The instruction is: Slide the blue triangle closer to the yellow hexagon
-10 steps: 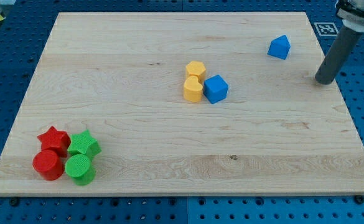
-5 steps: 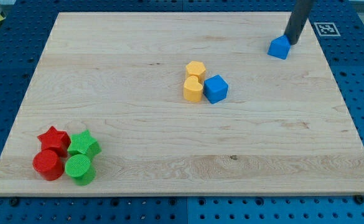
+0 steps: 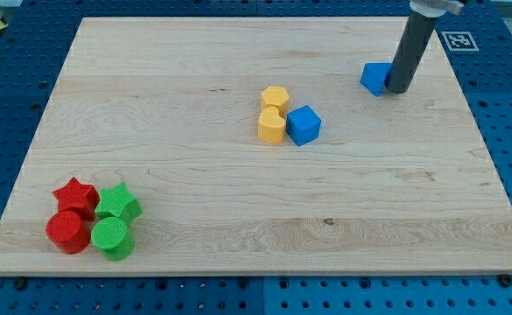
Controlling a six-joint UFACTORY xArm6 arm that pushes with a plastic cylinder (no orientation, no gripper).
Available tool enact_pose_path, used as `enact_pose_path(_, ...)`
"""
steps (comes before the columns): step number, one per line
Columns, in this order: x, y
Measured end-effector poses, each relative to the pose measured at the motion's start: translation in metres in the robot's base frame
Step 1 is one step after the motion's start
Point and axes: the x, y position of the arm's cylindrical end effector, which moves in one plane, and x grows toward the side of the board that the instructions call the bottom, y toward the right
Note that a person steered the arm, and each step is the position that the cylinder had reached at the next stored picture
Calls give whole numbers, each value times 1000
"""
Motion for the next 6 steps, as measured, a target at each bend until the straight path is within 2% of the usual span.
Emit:
enact_pose_path(2, -52, -16)
enact_pose_path(3, -44, -61)
enact_pose_path(6, -11, -81)
